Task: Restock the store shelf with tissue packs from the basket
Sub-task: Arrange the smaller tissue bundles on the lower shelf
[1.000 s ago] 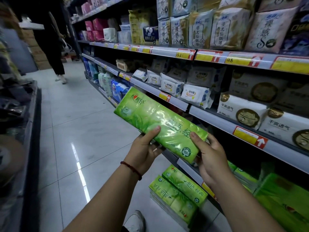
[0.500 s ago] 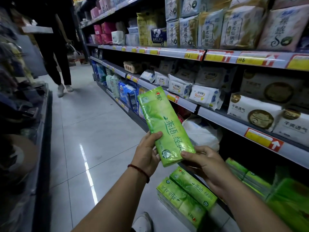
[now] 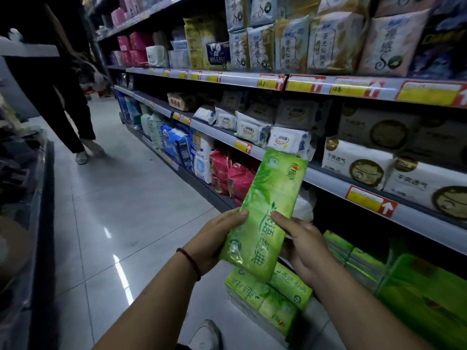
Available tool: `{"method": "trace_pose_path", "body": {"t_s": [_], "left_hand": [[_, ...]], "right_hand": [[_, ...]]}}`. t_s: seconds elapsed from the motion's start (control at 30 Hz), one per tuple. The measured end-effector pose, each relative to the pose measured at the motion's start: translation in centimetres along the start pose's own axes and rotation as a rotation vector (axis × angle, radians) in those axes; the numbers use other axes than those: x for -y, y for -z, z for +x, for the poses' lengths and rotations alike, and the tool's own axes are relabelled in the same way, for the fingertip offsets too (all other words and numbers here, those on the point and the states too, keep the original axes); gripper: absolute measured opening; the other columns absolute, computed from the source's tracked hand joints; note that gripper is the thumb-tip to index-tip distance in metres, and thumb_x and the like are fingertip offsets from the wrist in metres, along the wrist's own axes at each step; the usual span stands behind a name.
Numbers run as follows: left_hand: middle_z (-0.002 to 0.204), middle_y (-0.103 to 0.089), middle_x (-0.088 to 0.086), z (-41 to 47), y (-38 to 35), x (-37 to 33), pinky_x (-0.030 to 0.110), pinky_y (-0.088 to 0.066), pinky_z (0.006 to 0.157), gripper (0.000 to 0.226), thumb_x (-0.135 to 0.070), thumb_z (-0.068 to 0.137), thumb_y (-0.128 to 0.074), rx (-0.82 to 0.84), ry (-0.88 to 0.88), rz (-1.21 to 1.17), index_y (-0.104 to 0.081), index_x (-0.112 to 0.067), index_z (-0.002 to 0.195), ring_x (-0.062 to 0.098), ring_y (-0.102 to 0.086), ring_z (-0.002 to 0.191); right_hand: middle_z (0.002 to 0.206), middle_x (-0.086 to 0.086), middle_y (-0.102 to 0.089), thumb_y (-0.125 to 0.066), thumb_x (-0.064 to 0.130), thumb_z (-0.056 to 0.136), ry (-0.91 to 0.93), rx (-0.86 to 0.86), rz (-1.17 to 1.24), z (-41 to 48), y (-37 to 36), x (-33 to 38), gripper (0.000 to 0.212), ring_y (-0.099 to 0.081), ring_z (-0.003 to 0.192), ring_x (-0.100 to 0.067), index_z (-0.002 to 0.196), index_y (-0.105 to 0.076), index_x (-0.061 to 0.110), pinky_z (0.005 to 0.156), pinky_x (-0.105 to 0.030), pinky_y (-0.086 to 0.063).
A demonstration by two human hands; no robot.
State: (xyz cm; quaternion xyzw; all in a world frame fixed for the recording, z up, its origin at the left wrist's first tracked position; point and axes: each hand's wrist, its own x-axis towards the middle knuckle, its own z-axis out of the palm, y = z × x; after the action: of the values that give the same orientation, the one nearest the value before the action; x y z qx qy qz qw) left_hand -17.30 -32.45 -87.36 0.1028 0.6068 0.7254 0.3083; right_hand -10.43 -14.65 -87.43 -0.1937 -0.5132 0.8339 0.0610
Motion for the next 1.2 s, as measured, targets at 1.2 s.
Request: {"method": "trace_pose_path", "body": {"t_s": [1.2], "left_hand": [[0.114, -0.071, 0.015, 0.9, 1.9, 3.0, 0.033, -0.064, 0.079, 0.057, -0.027, 0.073, -0.084, -0.099, 0.343, -0.043, -0.069, -0.001, 0.122, 0.025, -0.074, 0.095]], "right_hand": [[0.103, -0.023, -0.077, -0.074, 0.009, 0.093, -0.204, 0.091, -0.311, 1.2, 3.2, -3.2, 0.028, -0.076, 0.085, -0.046, 0.117, -0.065, -0.002, 0.07, -0.05, -0.065]]}}
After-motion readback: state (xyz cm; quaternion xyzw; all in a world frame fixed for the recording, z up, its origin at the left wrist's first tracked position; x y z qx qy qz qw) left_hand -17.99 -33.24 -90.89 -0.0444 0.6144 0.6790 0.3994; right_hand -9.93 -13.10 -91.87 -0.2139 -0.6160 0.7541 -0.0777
